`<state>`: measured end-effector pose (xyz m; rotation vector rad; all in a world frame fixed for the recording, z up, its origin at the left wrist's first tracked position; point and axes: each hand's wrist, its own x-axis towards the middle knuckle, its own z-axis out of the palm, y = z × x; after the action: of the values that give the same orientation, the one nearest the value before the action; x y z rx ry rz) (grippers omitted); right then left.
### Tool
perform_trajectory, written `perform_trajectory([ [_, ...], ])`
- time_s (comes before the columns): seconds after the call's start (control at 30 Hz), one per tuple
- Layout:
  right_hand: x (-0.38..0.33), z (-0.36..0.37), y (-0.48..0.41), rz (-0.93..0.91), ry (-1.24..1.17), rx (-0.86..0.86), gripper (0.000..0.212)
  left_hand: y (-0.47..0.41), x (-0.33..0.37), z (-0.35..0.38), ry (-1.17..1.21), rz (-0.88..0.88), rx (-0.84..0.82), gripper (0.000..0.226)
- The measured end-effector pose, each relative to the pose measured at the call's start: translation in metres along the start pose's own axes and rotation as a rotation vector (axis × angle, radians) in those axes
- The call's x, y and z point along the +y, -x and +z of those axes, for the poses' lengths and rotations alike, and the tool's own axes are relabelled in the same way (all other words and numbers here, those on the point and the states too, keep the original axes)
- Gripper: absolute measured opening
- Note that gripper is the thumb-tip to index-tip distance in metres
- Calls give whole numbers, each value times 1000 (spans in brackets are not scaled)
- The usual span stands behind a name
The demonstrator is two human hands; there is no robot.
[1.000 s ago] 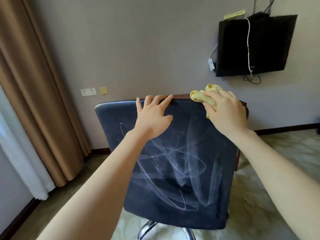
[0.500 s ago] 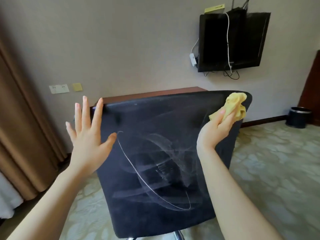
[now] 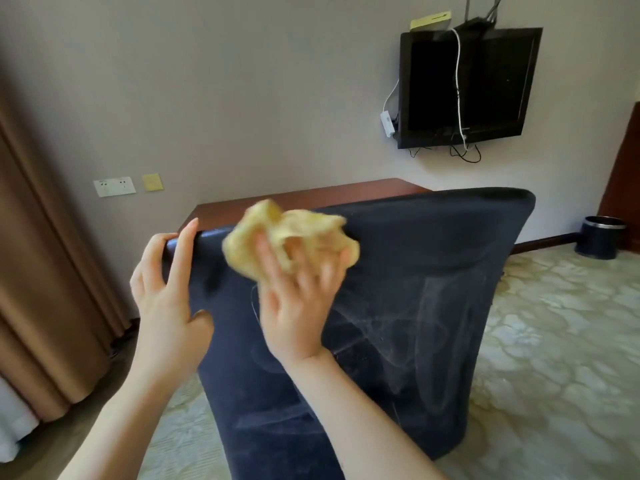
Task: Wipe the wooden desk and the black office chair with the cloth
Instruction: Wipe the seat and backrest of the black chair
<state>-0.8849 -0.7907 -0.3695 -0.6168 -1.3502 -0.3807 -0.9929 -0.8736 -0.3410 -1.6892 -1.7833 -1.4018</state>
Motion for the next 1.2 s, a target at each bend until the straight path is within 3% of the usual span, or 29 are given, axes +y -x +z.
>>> perform_trajectory([
  [0.07, -1, 5, 3, -264, 64, -95, 31, -1, -2, -2, -18, -3, 7, 107],
  [0.2, 26, -5, -12, -495, 150, -90, 33, 1, 1, -5, -37, -6, 1, 104],
  [0.3, 52, -24, -26, -539, 165, -71, 38, 0, 9, -3, -55, -30, 8, 101],
  [0.4, 85, -48, -38, -467, 197, -54, 46, -1, 18, -2, -139, -59, -3, 100],
  [0.5, 128, -75, -52, -274, 197, -74, 44, 2, 21, -3, -164, -79, 7, 100],
  [0.63, 171, -105, -64, 324, 71, -4, 43, 4, 22, 1, -110, -72, 43, 100],
  [0.8, 208, -130, -95, 921, -110, 162, 45, 3, 24, 5, -54, -96, 44, 99],
  [0.9, 210, -129, -120, 1098, -135, 257, 39, 2, 27, 4, 14, -108, 40, 97],
  [1.0, 177, -115, -123, 971, -51, 251, 40, 2, 24, -1, 54, -91, 19, 98],
  [1.2, 84, -73, -94, 441, 12, 162, 38, 2, 16, -6, 74, -48, -29, 100],
])
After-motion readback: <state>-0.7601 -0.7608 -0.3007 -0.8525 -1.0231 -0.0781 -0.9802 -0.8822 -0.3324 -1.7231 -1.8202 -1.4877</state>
